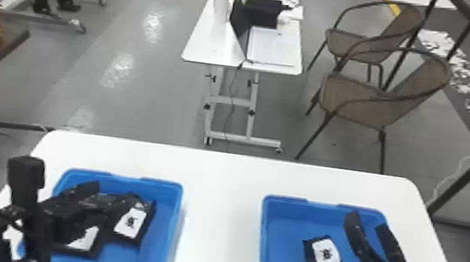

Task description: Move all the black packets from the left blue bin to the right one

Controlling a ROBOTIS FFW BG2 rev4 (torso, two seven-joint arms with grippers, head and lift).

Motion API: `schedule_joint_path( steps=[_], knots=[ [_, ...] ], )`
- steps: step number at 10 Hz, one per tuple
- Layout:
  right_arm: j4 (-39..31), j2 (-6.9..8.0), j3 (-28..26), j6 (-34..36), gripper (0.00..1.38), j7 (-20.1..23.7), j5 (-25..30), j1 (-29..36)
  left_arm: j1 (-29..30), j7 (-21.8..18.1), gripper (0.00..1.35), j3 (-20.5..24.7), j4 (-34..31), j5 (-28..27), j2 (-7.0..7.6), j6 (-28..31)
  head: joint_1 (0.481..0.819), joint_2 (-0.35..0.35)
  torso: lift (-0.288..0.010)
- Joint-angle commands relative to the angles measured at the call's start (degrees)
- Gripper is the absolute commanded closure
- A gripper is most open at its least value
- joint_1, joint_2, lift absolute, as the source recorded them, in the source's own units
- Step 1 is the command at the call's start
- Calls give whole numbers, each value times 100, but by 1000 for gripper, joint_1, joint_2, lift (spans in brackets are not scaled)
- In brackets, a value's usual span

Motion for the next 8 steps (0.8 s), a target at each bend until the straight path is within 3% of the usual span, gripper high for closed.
schedule_joint_path(
  steps=[1,2,4,8],
  knots=[
    [-87,75,13,0,191,43,-45,4,-3,103,259,-37,40,-353,-19,535,695,17,0],
    [-87,75,22,0,191,69,-71,-5,-99,252,260,-55,119,-361,-45,974,695,26,0],
    [-60,75,22,9,191,113,-115,-23,-389,261,263,-187,418,-845,-63,1159,695,39,0],
    [36,75,31,53,193,218,-150,-84,-1277,279,263,-837,1894,-889,183,1159,695,38,0]
  ],
)
